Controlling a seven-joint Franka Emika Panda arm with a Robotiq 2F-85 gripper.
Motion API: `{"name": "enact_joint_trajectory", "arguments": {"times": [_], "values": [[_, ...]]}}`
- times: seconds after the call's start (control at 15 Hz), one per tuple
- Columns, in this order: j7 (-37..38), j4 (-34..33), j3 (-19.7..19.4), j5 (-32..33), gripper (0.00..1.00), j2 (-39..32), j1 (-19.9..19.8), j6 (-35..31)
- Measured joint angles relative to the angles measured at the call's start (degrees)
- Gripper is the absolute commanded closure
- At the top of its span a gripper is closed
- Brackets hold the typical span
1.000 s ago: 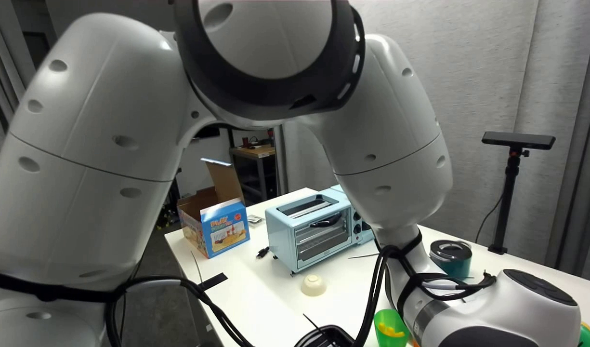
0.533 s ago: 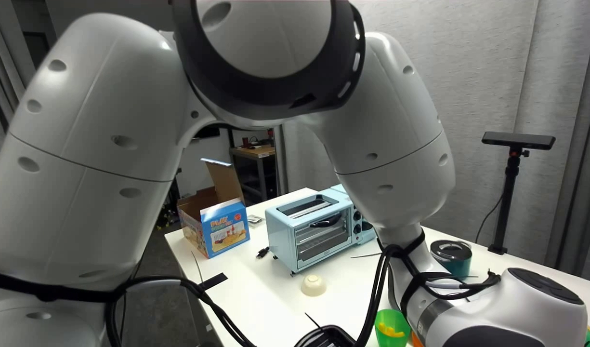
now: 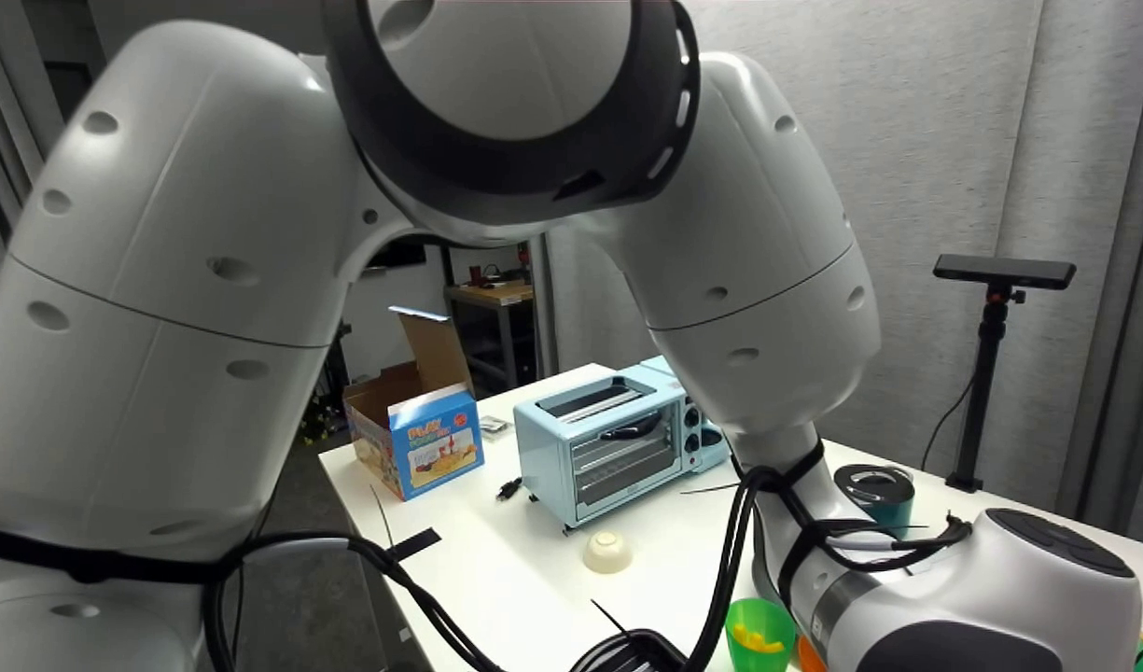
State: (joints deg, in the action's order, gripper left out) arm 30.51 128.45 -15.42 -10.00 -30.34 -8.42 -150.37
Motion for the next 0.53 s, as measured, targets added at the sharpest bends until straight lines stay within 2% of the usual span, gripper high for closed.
{"name": "enact_joint_trajectory", "arguments": {"times": [0.53], "values": [[0.41, 0.79, -3.12, 1.91, 1.00, 3.43, 2.53, 0.83]]}}
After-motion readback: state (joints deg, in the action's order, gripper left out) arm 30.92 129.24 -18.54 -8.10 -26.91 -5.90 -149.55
